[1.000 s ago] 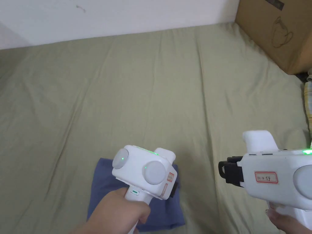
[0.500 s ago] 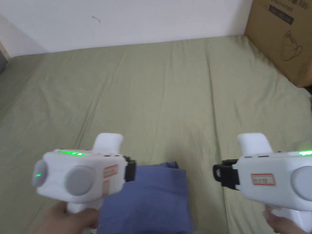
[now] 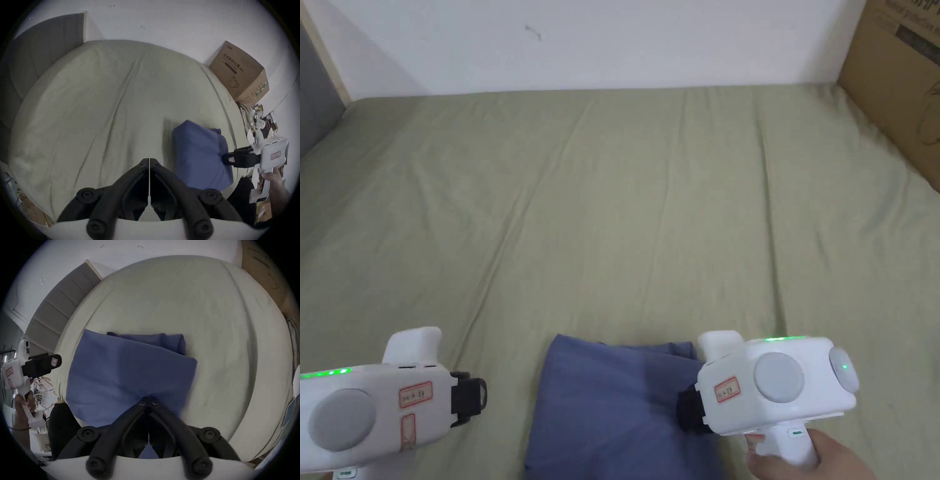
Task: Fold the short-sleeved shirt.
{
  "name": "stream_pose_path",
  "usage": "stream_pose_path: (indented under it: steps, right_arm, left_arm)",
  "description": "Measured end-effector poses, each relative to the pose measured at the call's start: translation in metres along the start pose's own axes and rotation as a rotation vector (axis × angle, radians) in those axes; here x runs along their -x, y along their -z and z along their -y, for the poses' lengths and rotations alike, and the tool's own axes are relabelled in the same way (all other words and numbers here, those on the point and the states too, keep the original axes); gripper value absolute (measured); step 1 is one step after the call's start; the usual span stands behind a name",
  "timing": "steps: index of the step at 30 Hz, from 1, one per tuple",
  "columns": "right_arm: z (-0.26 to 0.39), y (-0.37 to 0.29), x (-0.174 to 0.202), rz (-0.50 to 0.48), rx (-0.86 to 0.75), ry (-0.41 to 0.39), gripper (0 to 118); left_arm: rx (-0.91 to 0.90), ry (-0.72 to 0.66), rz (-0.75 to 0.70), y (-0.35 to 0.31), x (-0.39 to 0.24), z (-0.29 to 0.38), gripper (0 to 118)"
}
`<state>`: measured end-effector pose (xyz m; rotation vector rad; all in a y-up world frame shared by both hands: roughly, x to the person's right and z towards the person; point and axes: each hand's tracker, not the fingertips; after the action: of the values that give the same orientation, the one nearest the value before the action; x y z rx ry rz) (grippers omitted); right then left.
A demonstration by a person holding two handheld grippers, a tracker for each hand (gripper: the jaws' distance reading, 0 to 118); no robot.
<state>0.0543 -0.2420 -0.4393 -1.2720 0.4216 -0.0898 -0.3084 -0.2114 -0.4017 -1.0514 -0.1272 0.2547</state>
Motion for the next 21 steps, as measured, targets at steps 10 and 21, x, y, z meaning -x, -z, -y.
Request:
stream_pose_path:
  steps: [10, 21]
  right_arm:
    - [0.006, 0.000, -0.009, 0.055, 0.024, 0.009, 1]
    - [0.006, 0.003, -0.012, 0.050, 0.026, 0.003, 1]
  left_arm:
    - [0.133, -0.148, 0.427, 0.050, 0.026, -0.012, 112]
    - [0.390, -0.392, 1.043, 0.143, 0.006, 0.009, 112]
